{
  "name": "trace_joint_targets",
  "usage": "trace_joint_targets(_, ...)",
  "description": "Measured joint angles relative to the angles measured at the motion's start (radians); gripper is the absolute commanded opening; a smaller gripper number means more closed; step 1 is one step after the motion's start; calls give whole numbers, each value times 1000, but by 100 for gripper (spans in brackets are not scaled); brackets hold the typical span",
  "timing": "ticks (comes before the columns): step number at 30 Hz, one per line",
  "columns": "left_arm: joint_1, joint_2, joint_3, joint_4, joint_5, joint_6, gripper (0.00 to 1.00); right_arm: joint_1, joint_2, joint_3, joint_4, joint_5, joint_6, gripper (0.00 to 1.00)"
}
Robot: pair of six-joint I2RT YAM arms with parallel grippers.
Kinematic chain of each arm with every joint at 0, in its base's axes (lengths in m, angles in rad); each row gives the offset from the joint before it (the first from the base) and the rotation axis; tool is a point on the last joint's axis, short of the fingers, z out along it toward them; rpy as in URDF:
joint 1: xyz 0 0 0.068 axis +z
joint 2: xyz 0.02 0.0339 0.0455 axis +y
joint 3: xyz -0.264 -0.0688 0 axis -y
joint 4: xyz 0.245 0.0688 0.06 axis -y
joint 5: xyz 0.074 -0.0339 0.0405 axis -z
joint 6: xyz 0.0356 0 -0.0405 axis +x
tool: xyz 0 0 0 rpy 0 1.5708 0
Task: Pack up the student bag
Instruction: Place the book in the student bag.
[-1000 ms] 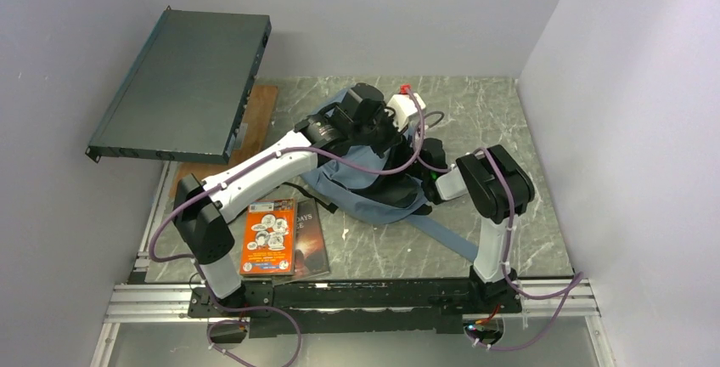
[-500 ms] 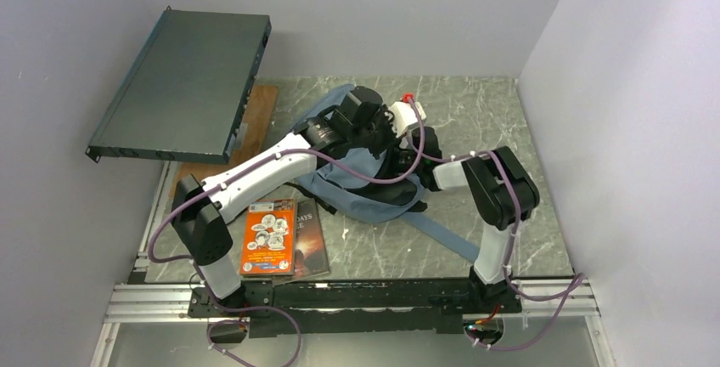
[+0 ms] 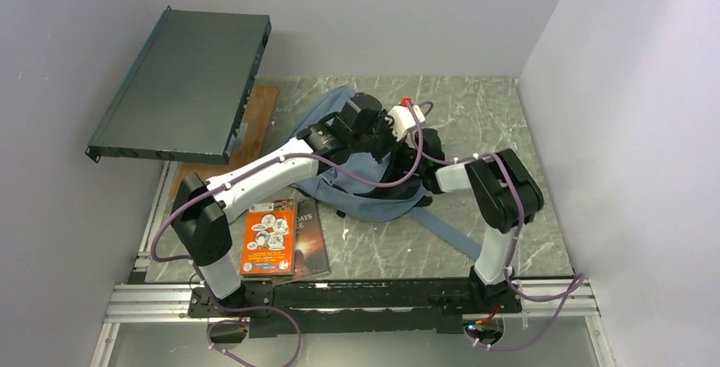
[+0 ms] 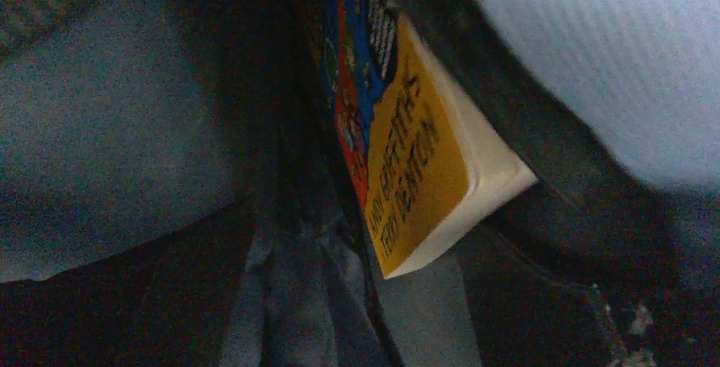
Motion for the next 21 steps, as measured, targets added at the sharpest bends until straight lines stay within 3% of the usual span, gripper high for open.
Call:
trace_joint_targets(8,-2,56,95,20,0,-5,0,-75,-241,-134,-183,114,-140,97)
trace_joint_targets(18,2,125,149,13,16,-12,0,-140,-563,-66,-689,381,-365,94)
trace_joint_targets(21,14,149,197,-48,50,-55,10,-150,-677,-23,-835,457,-442,91)
